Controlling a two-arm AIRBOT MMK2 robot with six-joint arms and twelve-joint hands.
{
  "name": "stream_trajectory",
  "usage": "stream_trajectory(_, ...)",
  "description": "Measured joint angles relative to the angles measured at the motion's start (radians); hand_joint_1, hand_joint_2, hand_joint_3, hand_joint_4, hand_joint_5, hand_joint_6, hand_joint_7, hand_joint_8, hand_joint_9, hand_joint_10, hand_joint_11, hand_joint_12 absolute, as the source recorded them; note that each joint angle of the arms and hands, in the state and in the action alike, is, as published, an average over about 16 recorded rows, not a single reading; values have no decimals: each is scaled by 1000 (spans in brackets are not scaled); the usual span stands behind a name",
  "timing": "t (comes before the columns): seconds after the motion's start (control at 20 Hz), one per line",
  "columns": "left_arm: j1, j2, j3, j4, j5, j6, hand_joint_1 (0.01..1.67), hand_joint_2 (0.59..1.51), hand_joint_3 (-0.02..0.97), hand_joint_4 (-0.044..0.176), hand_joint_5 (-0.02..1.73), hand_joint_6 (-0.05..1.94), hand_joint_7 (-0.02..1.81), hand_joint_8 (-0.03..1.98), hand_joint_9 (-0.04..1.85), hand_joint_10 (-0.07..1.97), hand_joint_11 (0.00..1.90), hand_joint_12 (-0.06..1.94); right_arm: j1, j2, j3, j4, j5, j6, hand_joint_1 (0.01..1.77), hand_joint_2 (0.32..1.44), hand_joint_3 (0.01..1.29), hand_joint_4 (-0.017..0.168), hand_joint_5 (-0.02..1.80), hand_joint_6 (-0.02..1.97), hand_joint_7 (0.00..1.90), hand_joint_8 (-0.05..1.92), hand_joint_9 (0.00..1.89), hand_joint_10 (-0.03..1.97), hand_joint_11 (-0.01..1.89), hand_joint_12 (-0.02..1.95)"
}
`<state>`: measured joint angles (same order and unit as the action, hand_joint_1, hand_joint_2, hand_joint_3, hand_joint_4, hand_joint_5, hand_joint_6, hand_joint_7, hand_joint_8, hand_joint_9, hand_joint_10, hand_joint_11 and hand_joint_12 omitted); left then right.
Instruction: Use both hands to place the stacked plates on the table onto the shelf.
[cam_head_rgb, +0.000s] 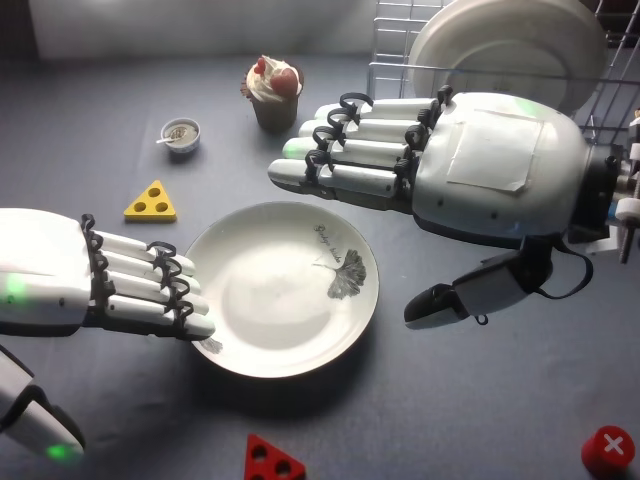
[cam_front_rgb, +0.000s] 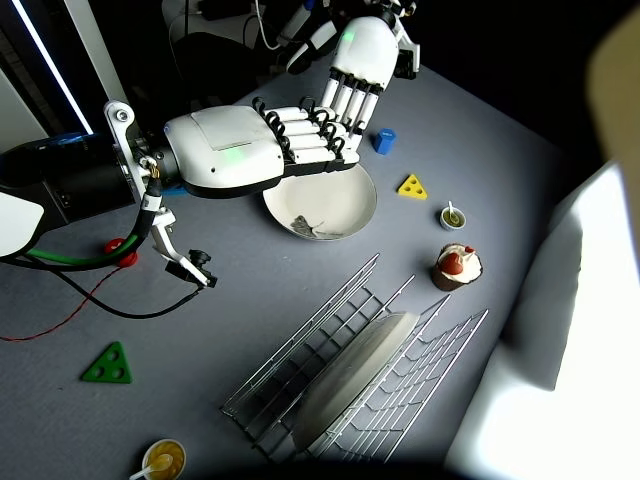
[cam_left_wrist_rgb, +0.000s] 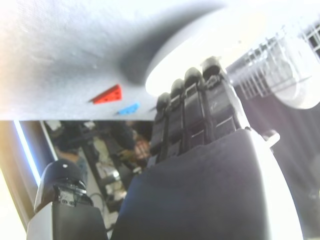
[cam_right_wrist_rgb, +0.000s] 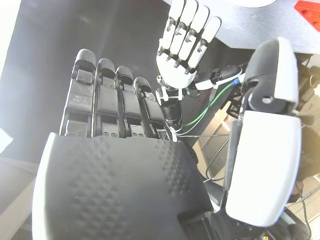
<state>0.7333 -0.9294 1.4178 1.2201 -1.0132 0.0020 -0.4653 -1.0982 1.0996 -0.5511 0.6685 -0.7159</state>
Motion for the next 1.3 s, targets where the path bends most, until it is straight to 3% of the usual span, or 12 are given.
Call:
stream_trajectory(0.65,21,-19,-28,17,93,1,128,999,4,-2,96,4,126,1,124,-1,118,-5,-1,-1,3,0,0,-21,985,848,13,3,42,10,98,10,150,7,195,19)
stream_trajectory(1.3,89,-38,-37,15,137,4,134,992,4,-6,72,-14,109,-4,111,-14,96,-18,-1,-4,7,-1,2,-34,889,860,12,3,56,10,117,10,166,6,216,18)
